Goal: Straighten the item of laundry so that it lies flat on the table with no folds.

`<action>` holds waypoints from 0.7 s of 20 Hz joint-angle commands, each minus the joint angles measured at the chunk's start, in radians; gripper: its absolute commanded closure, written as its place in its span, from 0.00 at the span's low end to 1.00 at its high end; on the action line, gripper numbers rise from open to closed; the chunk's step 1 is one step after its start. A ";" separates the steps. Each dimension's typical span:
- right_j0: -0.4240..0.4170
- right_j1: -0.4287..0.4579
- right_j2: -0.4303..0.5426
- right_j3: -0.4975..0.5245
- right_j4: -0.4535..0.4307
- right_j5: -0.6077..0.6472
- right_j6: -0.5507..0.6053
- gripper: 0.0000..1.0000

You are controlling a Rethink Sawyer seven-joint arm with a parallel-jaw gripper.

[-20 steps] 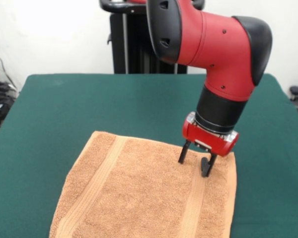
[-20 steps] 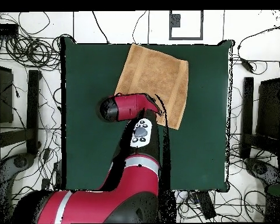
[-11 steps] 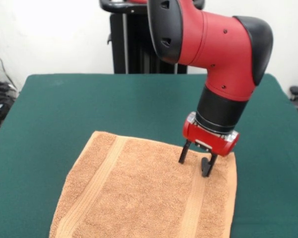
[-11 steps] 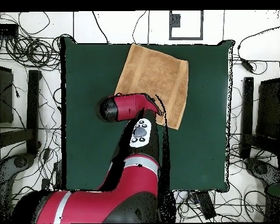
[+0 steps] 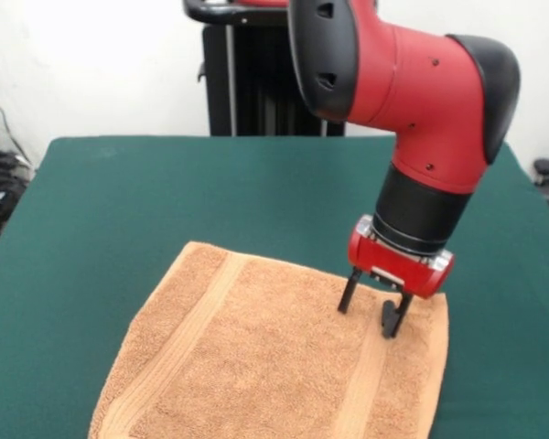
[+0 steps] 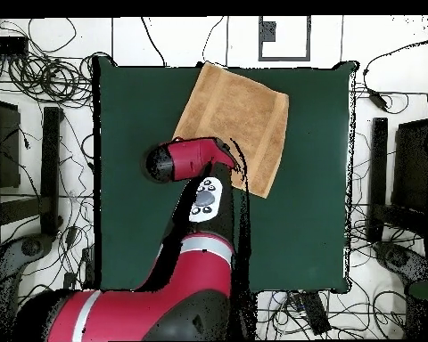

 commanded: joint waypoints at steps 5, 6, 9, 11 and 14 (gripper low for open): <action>0.069 0.129 0.019 -0.205 0.029 0.158 0.079 0.00; 0.062 0.127 0.022 -0.211 0.030 0.171 0.069 0.00; 0.036 0.114 0.045 -0.210 0.024 0.178 0.033 0.00; 0.020 0.107 0.060 -0.201 0.021 0.172 0.014 0.00; 0.000 0.106 0.089 -0.185 0.020 0.151 -0.010 0.00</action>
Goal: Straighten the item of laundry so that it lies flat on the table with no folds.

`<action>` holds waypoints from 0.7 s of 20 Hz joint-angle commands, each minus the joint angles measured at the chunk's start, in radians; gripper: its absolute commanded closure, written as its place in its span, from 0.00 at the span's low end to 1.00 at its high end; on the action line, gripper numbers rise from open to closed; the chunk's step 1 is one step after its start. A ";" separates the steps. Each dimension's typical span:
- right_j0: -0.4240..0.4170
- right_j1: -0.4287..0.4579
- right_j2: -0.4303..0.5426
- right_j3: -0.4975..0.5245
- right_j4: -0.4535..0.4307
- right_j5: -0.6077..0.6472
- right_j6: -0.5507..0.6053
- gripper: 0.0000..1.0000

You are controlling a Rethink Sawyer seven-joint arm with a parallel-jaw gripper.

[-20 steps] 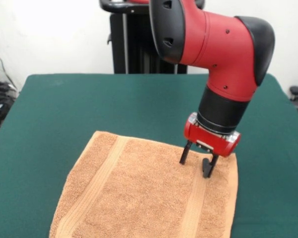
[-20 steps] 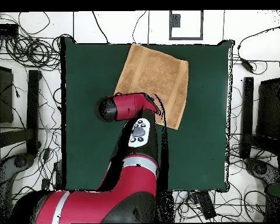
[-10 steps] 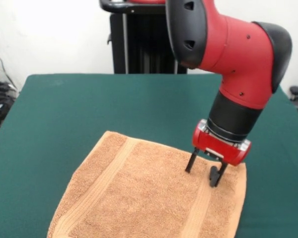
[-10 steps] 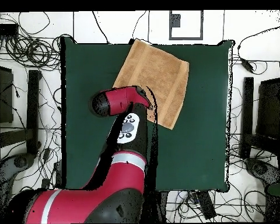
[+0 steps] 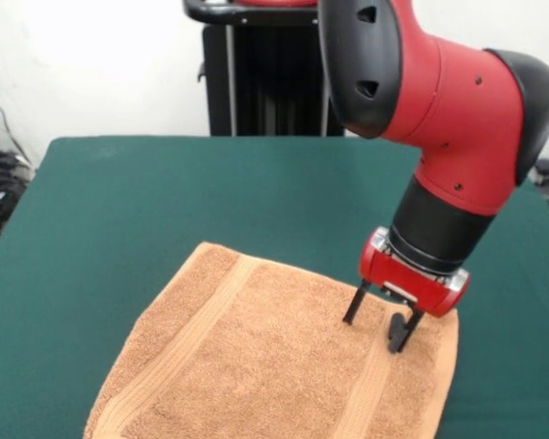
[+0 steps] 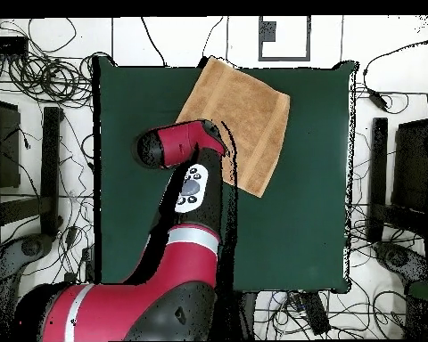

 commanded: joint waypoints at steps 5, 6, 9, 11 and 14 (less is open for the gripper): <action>-0.071 0.051 0.207 -0.002 0.036 -0.017 -0.062 0.00; -0.075 0.049 0.221 0.009 0.037 -0.024 -0.069 0.00; -0.063 0.022 0.234 0.070 0.038 -0.033 -0.041 0.00; -0.041 0.008 0.221 0.105 0.047 -0.023 0.014 0.00; -0.009 -0.005 0.198 0.150 0.067 -0.013 0.107 0.00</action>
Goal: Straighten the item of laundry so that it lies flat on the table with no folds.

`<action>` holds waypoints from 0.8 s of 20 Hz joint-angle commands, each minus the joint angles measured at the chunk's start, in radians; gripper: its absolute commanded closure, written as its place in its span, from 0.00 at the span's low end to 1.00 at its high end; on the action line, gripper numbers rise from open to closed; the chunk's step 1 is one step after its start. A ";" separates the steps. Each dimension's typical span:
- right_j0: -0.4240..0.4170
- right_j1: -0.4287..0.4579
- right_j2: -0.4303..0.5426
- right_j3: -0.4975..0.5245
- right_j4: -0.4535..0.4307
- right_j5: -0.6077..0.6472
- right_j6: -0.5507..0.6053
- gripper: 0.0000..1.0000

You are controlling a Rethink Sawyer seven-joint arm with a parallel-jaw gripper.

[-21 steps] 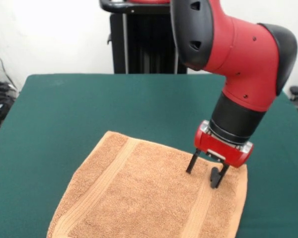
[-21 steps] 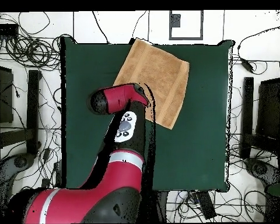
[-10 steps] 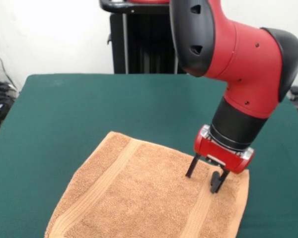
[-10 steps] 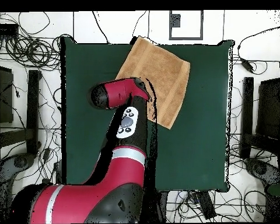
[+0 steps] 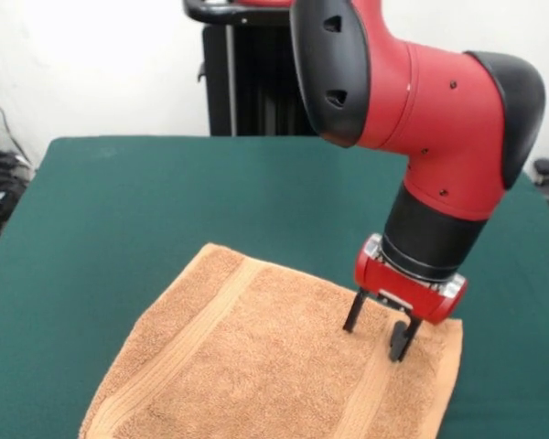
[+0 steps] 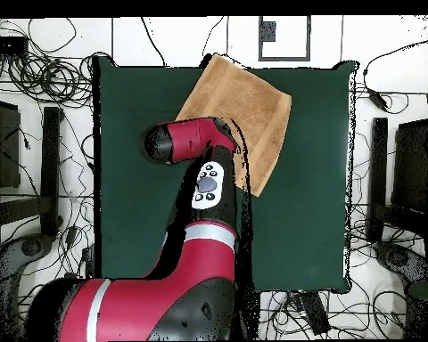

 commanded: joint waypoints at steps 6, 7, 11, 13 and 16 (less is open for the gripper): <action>0.095 -0.025 0.094 0.231 0.091 -0.040 0.197 0.00; 0.106 -0.034 0.084 0.246 0.096 -0.038 0.209 0.00; 0.142 -0.079 0.054 0.304 0.086 -0.068 0.215 0.00; 0.135 -0.099 0.071 0.347 0.094 -0.097 0.207 0.00; 0.125 -0.104 0.088 0.387 0.101 -0.142 0.195 0.00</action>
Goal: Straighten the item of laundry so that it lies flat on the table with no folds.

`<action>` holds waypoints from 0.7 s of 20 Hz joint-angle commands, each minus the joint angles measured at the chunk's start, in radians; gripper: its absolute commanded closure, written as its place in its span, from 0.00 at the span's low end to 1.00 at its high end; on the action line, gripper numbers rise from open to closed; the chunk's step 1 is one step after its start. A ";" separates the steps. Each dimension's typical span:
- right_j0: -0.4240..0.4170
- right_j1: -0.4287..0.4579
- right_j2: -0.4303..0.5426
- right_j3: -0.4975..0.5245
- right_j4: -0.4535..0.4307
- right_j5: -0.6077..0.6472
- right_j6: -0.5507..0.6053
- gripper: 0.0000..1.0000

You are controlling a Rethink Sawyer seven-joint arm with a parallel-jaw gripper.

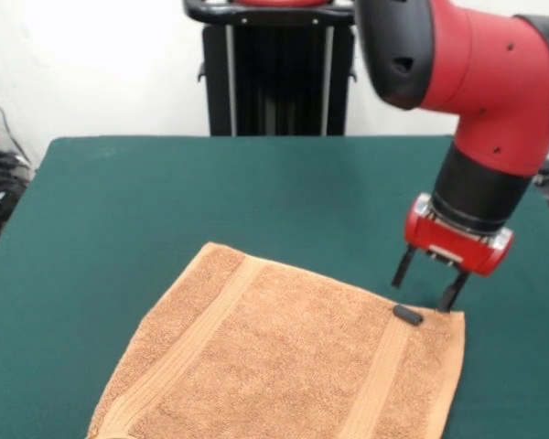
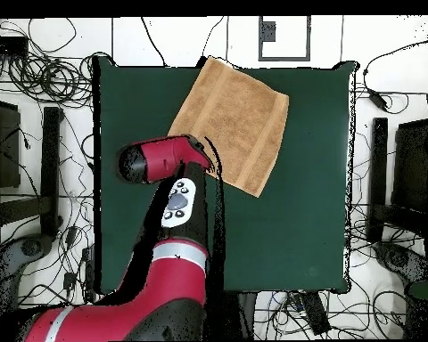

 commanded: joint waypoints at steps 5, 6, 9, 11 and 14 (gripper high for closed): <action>0.021 -0.024 0.097 0.268 0.063 -0.186 0.181 0.00; 0.025 -0.029 0.087 0.276 0.059 -0.200 0.180 0.00; 0.034 -0.062 0.043 0.298 0.052 -0.245 0.198 0.00; 0.003 -0.101 0.038 0.310 0.046 -0.245 0.166 0.00; -0.097 -0.192 0.075 0.328 0.030 -0.159 0.028 0.00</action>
